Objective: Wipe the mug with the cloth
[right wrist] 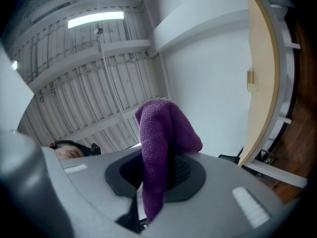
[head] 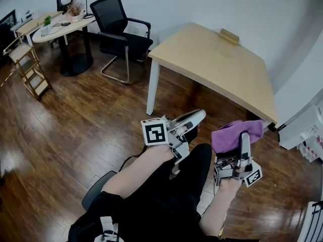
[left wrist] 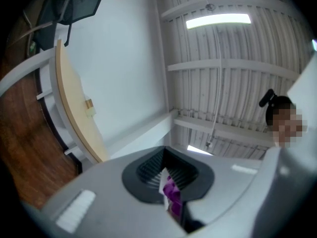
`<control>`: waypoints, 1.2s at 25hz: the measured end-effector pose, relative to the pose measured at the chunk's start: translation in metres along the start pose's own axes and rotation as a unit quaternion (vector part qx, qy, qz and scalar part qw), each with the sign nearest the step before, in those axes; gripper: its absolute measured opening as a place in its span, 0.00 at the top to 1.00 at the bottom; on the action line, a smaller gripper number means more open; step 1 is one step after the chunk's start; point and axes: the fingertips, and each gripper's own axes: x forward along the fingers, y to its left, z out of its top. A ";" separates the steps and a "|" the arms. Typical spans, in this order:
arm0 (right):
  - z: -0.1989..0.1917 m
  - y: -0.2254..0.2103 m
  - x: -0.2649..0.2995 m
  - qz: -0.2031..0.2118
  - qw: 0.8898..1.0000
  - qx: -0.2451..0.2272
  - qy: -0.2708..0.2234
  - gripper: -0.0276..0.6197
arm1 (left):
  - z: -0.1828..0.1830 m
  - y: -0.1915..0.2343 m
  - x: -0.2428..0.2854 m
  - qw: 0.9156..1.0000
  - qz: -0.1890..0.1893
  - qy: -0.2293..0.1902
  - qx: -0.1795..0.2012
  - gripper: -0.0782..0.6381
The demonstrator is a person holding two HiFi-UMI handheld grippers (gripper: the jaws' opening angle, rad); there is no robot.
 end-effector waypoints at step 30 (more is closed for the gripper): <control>-0.023 0.047 -0.023 -0.003 1.000 -0.009 -0.002 0.87 | -0.033 -0.043 -0.020 1.000 0.016 0.001 0.001 0.89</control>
